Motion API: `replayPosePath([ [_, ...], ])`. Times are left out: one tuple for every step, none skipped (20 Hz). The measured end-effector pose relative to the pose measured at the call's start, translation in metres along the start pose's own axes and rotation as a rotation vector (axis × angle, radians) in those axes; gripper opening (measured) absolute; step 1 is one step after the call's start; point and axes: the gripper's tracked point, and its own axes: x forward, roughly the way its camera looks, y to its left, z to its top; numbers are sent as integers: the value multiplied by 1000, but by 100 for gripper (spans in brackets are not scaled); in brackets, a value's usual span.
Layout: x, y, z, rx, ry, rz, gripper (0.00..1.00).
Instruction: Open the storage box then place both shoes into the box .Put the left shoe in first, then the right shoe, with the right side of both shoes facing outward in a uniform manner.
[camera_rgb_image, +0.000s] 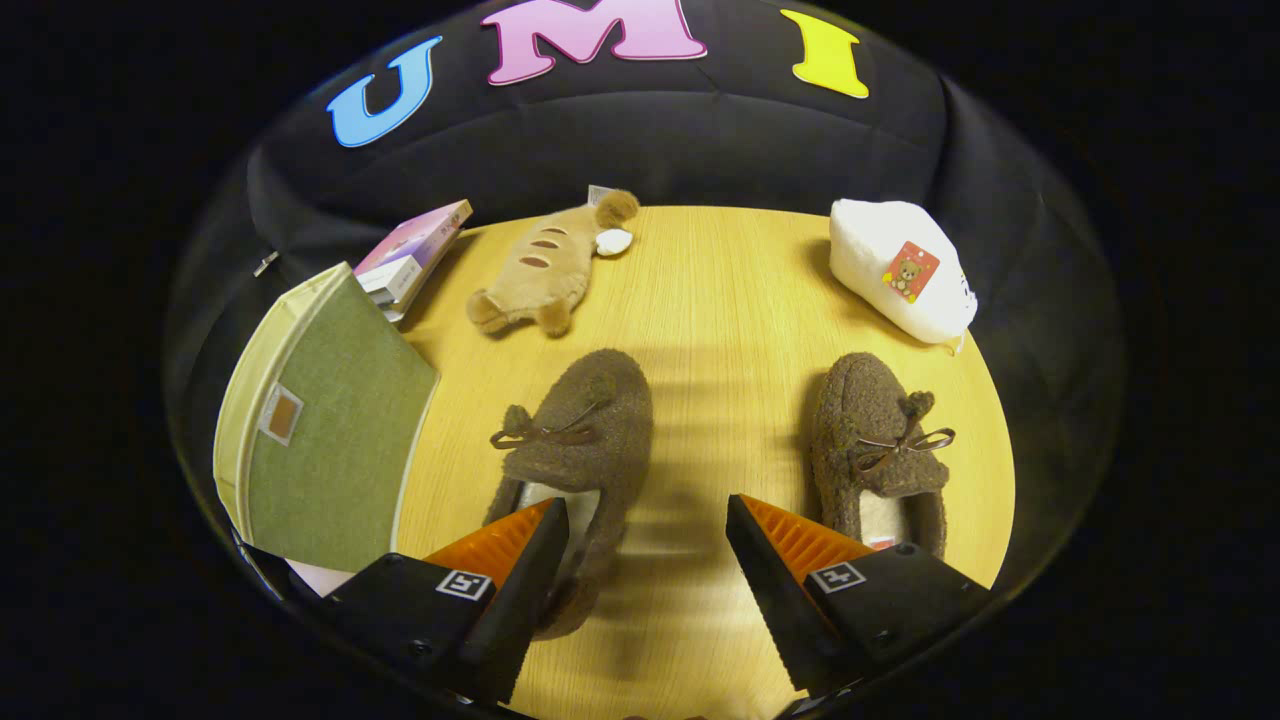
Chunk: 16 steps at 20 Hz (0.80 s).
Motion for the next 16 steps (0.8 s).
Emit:
replayPosePath([
  [6, 4, 4, 15, -10, 12, 99],
  [13, 8, 13, 32, -31, 25, 97],
  [21, 8, 15, 38, -35, 22, 96],
  [28, 7, 11, 40, -22, 12, 91],
  [34, 8, 8, 46, -5, 9, 89],
  [40, 12, 6, 55, 7, 7, 78],
  [43, 14, 4, 64, 16, -1, 66],
  [46, 16, 3, 80, 20, -2, 54],
  [47, 17, 3, 92, 22, -16, 42],
  [46, 19, 1, 97, 20, -25, 30],
  [47, 15, 1, 107, 16, -48, 28],
  [47, 14, 2, 120, 4, -64, 16],
  [47, 14, 2, 125, 0, -70, 11],
  [46, 14, 2, 137, -3, -76, 9],
  [41, 14, -1, 154, 7, -81, 7],
  [35, 14, 0, 166, 5, -87, 7],
])
